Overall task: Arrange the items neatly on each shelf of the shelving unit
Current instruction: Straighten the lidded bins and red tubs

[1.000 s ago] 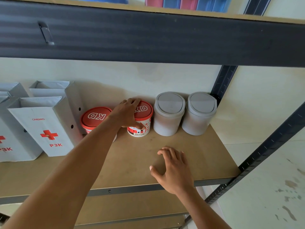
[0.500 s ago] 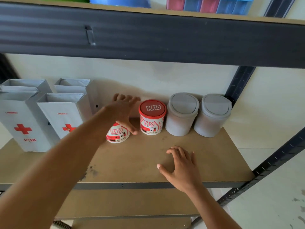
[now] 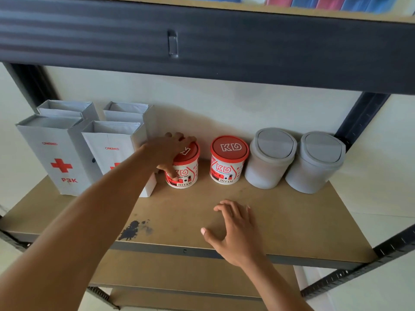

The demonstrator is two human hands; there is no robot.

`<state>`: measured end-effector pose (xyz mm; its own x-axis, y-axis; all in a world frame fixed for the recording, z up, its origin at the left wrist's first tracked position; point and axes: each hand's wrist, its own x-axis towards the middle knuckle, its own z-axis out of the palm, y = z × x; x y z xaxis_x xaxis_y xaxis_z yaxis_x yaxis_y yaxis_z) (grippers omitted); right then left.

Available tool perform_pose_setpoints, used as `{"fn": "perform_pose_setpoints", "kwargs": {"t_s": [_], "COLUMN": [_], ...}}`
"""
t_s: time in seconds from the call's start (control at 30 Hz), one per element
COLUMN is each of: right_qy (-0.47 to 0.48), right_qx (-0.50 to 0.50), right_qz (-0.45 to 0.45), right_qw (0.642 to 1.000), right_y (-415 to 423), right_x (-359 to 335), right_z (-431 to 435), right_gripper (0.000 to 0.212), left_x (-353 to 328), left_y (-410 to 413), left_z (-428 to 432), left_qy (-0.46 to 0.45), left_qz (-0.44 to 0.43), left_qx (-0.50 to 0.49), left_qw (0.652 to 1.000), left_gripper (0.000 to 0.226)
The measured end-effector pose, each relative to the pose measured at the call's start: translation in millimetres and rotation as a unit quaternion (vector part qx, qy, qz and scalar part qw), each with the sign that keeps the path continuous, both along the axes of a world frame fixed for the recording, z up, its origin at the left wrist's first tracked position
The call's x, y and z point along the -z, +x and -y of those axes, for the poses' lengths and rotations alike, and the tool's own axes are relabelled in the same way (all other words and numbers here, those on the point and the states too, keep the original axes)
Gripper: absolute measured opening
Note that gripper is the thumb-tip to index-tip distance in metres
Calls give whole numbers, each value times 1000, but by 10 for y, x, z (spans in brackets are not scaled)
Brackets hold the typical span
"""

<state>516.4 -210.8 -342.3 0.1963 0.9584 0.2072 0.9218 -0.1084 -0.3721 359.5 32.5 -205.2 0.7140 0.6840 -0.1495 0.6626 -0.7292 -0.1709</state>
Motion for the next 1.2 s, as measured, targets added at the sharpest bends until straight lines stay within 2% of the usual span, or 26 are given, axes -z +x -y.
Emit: {"fn": "perform_pose_setpoints", "kwargs": {"t_s": [0.7, 1.2], "right_qy": [1, 28], "right_qx": [8, 7], "right_qz": [9, 14], "right_qw": [1000, 999], "right_y": [-22, -3], "right_x": [-8, 31], "right_z": [-13, -22], "right_gripper": [61, 58], "left_x": [-53, 79], "left_y": [248, 255], "left_z": [-196, -327], "left_qy": [-8, 5], "left_qz": [11, 46], "left_qx": [82, 88], "left_qw": [997, 995], "left_gripper": [138, 137]}}
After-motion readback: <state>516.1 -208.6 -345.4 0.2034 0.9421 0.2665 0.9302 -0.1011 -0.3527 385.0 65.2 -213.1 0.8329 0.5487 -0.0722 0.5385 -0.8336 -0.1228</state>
